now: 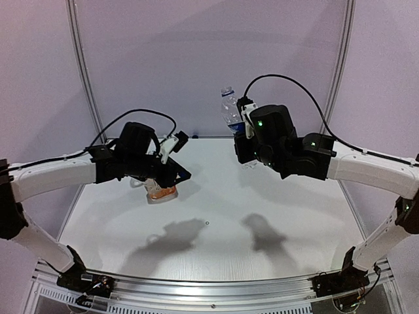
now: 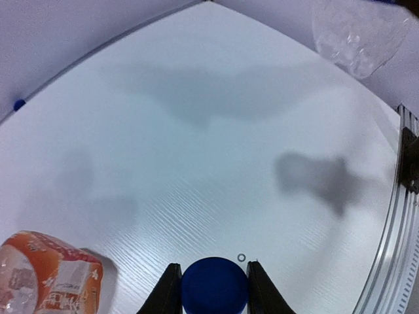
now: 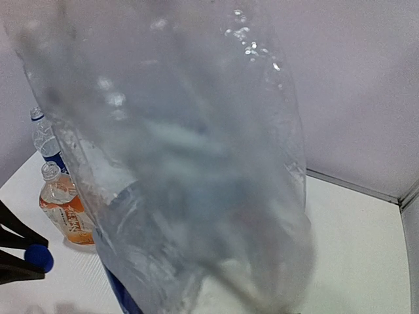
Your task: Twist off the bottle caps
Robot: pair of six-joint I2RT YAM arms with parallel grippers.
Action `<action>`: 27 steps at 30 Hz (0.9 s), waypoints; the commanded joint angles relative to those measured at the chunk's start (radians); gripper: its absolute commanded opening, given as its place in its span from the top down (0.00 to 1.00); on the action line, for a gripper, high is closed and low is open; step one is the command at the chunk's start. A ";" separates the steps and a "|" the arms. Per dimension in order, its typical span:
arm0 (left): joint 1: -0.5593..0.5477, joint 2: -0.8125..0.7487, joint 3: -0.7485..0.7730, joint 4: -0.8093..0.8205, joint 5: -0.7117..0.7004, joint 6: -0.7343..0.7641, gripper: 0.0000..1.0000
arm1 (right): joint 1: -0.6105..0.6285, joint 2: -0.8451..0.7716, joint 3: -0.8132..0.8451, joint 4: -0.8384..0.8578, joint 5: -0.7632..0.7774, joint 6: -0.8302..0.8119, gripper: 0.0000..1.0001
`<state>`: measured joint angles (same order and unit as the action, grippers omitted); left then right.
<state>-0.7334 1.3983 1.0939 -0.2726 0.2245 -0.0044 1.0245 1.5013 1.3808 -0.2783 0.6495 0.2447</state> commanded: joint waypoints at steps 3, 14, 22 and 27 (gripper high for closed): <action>-0.004 0.225 -0.008 0.026 0.051 0.056 0.79 | -0.007 -0.055 -0.059 -0.038 0.024 0.069 0.69; -0.026 0.422 0.085 -0.094 -0.082 0.076 0.75 | -0.007 -0.059 -0.053 -0.051 0.015 0.053 0.70; -0.040 0.467 0.096 -0.124 -0.140 0.082 0.65 | -0.007 -0.035 -0.029 -0.045 0.001 0.028 0.70; -0.042 0.473 0.094 -0.127 -0.147 0.092 0.54 | -0.007 -0.026 -0.026 -0.039 -0.005 0.024 0.69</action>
<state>-0.7666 1.8587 1.1767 -0.3763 0.1036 0.0757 1.0245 1.4639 1.3319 -0.3176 0.6498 0.2783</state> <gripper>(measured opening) 0.426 0.307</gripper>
